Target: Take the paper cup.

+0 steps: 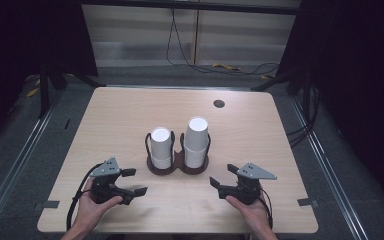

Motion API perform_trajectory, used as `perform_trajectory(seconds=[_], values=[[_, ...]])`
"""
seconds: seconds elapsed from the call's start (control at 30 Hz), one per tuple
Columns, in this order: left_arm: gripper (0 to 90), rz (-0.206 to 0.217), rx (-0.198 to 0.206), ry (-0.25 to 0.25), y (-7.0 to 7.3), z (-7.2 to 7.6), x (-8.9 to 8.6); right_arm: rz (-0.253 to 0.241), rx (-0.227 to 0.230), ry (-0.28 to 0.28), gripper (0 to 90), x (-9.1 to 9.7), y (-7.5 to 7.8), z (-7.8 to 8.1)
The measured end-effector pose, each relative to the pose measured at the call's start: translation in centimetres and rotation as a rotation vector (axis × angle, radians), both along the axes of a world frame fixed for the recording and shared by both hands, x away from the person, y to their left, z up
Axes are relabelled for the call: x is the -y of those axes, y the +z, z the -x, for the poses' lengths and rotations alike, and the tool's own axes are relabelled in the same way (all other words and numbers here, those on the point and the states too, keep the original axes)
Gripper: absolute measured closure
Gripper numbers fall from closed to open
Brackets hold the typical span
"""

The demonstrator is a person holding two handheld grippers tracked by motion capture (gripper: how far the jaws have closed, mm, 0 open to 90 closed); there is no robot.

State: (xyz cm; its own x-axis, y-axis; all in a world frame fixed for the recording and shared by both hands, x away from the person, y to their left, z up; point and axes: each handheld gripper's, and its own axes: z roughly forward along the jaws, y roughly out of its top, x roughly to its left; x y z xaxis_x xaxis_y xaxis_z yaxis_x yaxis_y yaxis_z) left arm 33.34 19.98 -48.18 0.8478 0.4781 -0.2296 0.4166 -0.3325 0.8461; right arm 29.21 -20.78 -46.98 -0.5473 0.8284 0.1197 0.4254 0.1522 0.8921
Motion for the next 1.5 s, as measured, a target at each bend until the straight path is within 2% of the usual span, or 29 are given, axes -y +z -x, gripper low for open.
perform_trajectory(seconds=[0.1, 0.17, 0.33, 0.5, 0.57, 0.6, 0.63, 0.67, 0.7, 0.73, 0.77, 0.83, 0.9, 1.0, 1.13, 1.2, 1.27, 1.3, 1.33, 1.4, 1.43, 1.47, 1.5], values=[[15.8, -0.005, -0.002, -0.001, 0.1, -0.1, 0.0, -0.006, 0.005, 0.02, 17.8, 0.0, 0.2, 0.0], [15.9, -0.003, 0.002, 0.0, 0.3, -0.3, 0.2, -0.018, -0.028, 0.042, 19.1, 0.0, 0.1, 0.0], [16.0, 0.006, 0.002, -0.002, 0.8, -0.5, 0.4, -0.023, -0.034, 0.058, 19.1, 0.2, 0.0, 0.1], [18.1, 0.005, -0.007, -0.023, 1.6, -0.8, 1.0, -0.007, -0.053, 0.081, 18.9, 0.1, -0.1, -0.1], [20.0, 0.002, 0.007, -0.031, 1.8, -0.8, 1.1, -0.007, -0.06, 0.085, 18.5, 0.0, -0.1, -0.2], [19.9, 0.017, 0.031, -0.015, 2.1, -0.7, 1.2, -0.005, -0.059, 0.084, 18.5, -0.1, -0.1, -0.2], [19.6, 0.017, 0.031, -0.015, 2.1, -0.7, 1.2, 0.001, -0.06, 0.084, 18.5, -0.1, -0.1, -0.2], [19.5, 0.038, 0.08, 0.011, 2.5, -0.5, 1.2, 0.003, -0.059, 0.088, 18.5, -0.1, -0.1, -0.2], [19.5, 0.038, 0.08, 0.011, 2.5, -0.5, 1.2, 0.003, -0.059, 0.088, 18.5, -0.1, -0.1, -0.2], [19.6, 0.039, 0.121, 0.019, 3.1, -0.4, 1.1, -0.002, -0.061, 0.088, 18.5, -0.1, -0.1, -0.1], [20.3, 0.039, 0.127, 0.02, 3.3, -0.4, 1.1, 0.003, -0.063, 0.088, 18.3, -0.2, 0.0, 0.0], [23.9, 0.046, 0.111, -0.004, 3.9, -0.5, 1.0, 0.001, -0.064, 0.095, 17.9, -0.3, 0.1, 0.0], [23.3, 0.065, 0.128, 0.006, 4.4, -0.4, 1.0, -0.003, -0.06, 0.097, 17.9, -0.5, 0.2, 0.1], [23.3, 0.043, 0.129, -0.012, 5.3, -0.6, 1.3, -0.004, -0.057, 0.103, 17.6, -0.7, 0.3, 0.2], [25.0, 0.027, 0.148, -0.004, 6.4, -1.0, 1.4, 0.005, -0.055, 0.108, 16.6, -0.8, 0.3, 0.1], [27.5, 0.007, 0.132, -0.019, 6.9, -1.3, 1.6, 0.012, -0.052, 0.111, 16.5, -0.7, 0.3, 0.1], [28.4, 0.008, 0.132, -0.018, 7.2, -1.4, 1.7, 0.011, -0.052, 0.109, 16.5, -0.6, 0.3, 0.1], [28.4, 0.011, 0.123, -0.024, 7.4, -1.4, 1.7, 0.011, -0.052, 0.109, 16.5, -0.6, 0.3, 0.1], [28.6, -0.003, 0.11, -0.03, 7.8, -1.6, 1.8, 0.007, -0.05, 0.11, 16.5, -0.5, 0.4, 0.2], [28.5, 0.005, 0.098, -0.038, 8.0, -1.8, 1.8, 0.008, -0.052, 0.107, 16.4, -0.5, 0.4, 0.2], [27.0, 0.011, 0.08, -0.065, 8.1, -2.1, 1.8, 0.009, -0.049, 0.111, 16.4, -0.5, 0.4, 0.3], [23.6, 0.01, 0.063, -0.067, 8.1, -2.3, 1.8, 0.012, -0.047, 0.108, 16.4, -0.4, 0.4, 0.4], [17.0, 0.026, 0.034, -0.065, 8.1, -2.7, 1.7, 0.01, -0.045, 0.107, 16.4, -0.4, 0.4, 0.4]])
